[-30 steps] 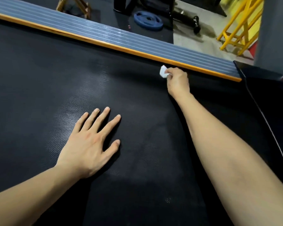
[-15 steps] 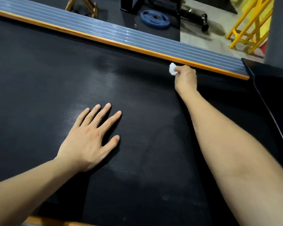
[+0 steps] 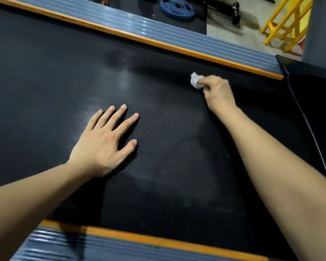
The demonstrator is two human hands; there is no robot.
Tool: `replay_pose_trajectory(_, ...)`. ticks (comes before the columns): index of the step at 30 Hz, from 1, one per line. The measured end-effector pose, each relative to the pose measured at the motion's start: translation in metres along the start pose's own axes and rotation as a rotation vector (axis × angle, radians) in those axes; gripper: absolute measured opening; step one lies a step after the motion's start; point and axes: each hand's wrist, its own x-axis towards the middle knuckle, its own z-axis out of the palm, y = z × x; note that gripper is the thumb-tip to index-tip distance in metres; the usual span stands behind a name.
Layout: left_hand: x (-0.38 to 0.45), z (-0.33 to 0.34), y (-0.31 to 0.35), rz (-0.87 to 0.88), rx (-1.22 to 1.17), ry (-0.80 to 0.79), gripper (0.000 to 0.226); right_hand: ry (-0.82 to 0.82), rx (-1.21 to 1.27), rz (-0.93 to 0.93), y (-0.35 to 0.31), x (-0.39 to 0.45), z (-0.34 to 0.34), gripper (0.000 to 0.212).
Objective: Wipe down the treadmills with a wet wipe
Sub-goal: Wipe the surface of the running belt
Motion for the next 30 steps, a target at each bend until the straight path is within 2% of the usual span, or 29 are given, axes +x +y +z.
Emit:
replay_pose_trajectory(2, 0.000, 0.001, 0.000, 0.002, -0.001, 0.003, 0.070, -0.014, 0.027, 0.104, -0.003, -0.007, 0.004, 0.034)
replay_pose_trajectory(3, 0.000, 0.001, 0.000, 0.002, 0.002, 0.005, 0.070, -0.033, 0.062, 0.066, -0.019, -0.019, 0.006, 0.034)
replay_pose_trajectory(5, 0.001, 0.001, 0.000, 0.003, 0.004, 0.003, 0.070, -0.067, 0.242, -0.132, -0.065, -0.062, 0.000, 0.031)
replay_pose_trajectory(7, 0.001, 0.002, -0.001, 0.003, 0.009, 0.004, 0.069, -0.231, 0.375, -0.370, -0.102, -0.118, -0.008, 0.027)
replay_pose_trajectory(9, 0.001, 0.003, -0.003, 0.014, 0.010, 0.010, 0.066, -0.311, 0.338, -0.464, -0.109, -0.156, -0.016, 0.027)
replay_pose_trajectory(11, 0.001, 0.004, -0.005, 0.018, 0.011, 0.012, 0.063, -0.229, 0.082, -0.473, -0.078, -0.144, -0.018, 0.028)
replay_pose_trajectory(12, 0.002, 0.004, -0.005, 0.018, 0.013, 0.010, 0.063, -0.209, -0.023, -0.377, -0.054, -0.126, -0.018, 0.028)
replay_pose_trajectory(14, 0.001, 0.005, -0.005, 0.013, 0.014, 0.015, 0.063, -0.178, -0.174, -0.063, -0.015, -0.090, -0.025, 0.029)
replay_pose_trajectory(15, 0.002, 0.004, -0.004, 0.014, 0.012, 0.019, 0.062, -0.115, -0.236, 0.059, 0.003, -0.077, -0.028, 0.029)
replay_pose_trajectory(17, 0.002, 0.004, -0.004, 0.015, 0.006, 0.023, 0.062, 0.006, -0.205, 0.177, 0.009, -0.069, -0.030, 0.030)
replay_pose_trajectory(18, 0.002, 0.003, -0.004, 0.015, 0.004, 0.025, 0.063, 0.001, -0.135, 0.193, -0.005, -0.074, -0.026, 0.029)
replay_pose_trajectory(20, 0.001, 0.003, -0.003, 0.011, 0.010, 0.027, 0.063, -0.084, 0.001, 0.102, -0.054, -0.096, -0.020, 0.025)
replay_pose_trajectory(23, 0.001, 0.004, -0.005, 0.017, 0.007, 0.031, 0.062, -0.246, 0.099, -0.300, -0.112, -0.145, -0.008, 0.028)
replay_pose_trajectory(25, 0.001, 0.004, -0.005, 0.023, 0.004, 0.029, 0.063, -0.279, 0.189, -0.501, -0.119, -0.164, -0.012, 0.041)
replay_pose_trajectory(27, 0.000, 0.004, -0.004, 0.015, 0.006, 0.033, 0.063, -0.307, 0.213, -0.620, -0.104, -0.158, -0.016, 0.039)
replay_pose_trajectory(29, 0.001, 0.005, -0.004, 0.016, 0.001, 0.035, 0.063, -0.240, 0.037, -0.606, -0.079, -0.134, -0.022, 0.024)
replay_pose_trajectory(30, 0.001, 0.005, -0.004, 0.017, -0.002, 0.033, 0.063, -0.207, -0.096, -0.506, -0.058, -0.121, -0.023, 0.021)
